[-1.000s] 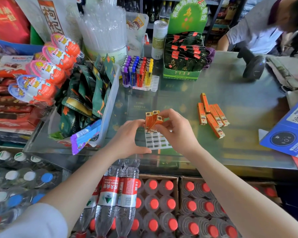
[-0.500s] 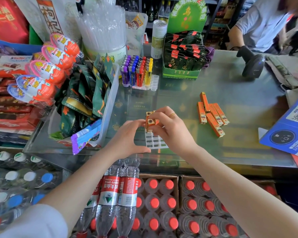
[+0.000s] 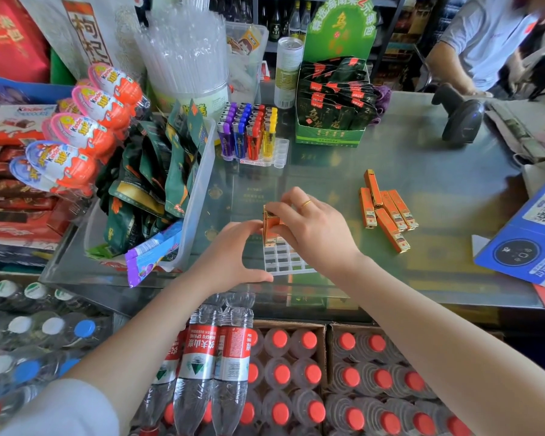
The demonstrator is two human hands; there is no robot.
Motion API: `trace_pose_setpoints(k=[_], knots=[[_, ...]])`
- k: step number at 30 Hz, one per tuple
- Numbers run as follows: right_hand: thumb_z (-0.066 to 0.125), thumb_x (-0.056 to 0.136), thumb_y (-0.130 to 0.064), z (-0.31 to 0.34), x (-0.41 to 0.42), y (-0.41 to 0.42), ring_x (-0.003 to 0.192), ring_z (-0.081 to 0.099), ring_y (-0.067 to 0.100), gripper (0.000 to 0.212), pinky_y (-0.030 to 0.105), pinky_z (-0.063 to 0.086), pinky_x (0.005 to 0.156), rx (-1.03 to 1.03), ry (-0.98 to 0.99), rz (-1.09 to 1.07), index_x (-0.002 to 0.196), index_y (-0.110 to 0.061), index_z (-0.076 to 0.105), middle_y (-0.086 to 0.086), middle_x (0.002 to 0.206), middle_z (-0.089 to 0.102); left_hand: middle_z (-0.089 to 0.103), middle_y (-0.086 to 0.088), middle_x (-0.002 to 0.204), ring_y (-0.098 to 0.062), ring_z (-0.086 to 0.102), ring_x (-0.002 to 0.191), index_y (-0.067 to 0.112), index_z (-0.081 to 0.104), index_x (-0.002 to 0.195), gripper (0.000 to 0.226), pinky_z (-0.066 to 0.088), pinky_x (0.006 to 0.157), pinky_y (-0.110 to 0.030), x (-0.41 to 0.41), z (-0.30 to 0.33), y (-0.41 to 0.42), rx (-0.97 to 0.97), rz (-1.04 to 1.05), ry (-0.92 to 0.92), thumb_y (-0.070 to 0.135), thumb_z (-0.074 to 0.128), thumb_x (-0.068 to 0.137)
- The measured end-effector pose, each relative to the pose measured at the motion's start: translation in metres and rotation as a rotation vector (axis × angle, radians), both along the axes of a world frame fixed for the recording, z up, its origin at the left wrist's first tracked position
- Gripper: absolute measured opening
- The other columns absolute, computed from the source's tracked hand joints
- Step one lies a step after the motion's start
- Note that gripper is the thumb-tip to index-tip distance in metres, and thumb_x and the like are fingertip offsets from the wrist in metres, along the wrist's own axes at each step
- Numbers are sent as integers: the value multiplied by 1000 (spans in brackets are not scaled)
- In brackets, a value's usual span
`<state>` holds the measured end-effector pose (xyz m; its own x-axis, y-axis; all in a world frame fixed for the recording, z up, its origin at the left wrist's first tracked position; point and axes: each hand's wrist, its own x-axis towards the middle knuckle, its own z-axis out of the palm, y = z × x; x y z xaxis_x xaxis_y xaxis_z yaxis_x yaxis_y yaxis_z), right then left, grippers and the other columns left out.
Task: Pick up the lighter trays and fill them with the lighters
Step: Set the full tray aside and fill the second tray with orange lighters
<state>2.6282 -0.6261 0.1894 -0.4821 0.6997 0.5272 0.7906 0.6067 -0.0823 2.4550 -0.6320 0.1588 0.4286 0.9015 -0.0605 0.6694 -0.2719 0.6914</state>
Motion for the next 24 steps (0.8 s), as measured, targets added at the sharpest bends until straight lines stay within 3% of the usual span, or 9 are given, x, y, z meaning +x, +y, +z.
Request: trace_pose_setpoints(k=[4,7,11,14,16,20,24], knots=[[74,72,-18,-20,1,-3,63,55,21,32,29,46,44,140,-58,-87,102,-15,63,3,100,42,42,7,123,-7,30,119,28,39,127,78,27,98,-25,-1,-4,1,25,-4,27,40,79,61],[69,79,-25,-29,1,-6,65,56,20,35,30,48,46,196,-67,-117,112,-18,58,2,104,39,43,1,127,-9,30,121,24,39,127,79,28,100,-26,0,-6,0,30,0,35,39,79,61],[50,89,-33,-21,11,-15,74,59,20,36,25,45,50,2,86,-85,121,-17,48,4,109,45,42,2,129,-9,29,123,24,36,130,80,26,100,-24,2,-4,-1,46,-11,49,38,78,64],[49,89,-25,-25,42,-18,72,60,26,28,25,44,50,-128,269,-296,110,-9,55,14,108,56,39,2,134,-8,30,125,23,34,133,83,25,102,-25,3,-5,-1,35,-3,61,39,77,65],[52,86,-17,-32,70,-16,77,59,36,19,35,48,56,-154,304,-508,97,-5,60,18,103,57,37,3,136,-7,29,126,24,32,134,84,24,102,-24,5,-5,0,29,-4,76,40,77,65],[55,85,-14,-37,111,-14,90,52,42,20,44,42,73,-272,151,-868,101,-2,59,22,102,57,37,4,136,-6,31,125,28,32,132,82,27,106,-28,13,-2,2,28,-23,87,41,76,65],[48,86,-7,-40,115,-14,93,53,41,16,42,41,75,-340,-22,-950,97,3,55,24,100,59,39,4,135,-6,30,124,29,34,131,79,28,104,-28,19,0,1,38,-33,82,40,76,65]])
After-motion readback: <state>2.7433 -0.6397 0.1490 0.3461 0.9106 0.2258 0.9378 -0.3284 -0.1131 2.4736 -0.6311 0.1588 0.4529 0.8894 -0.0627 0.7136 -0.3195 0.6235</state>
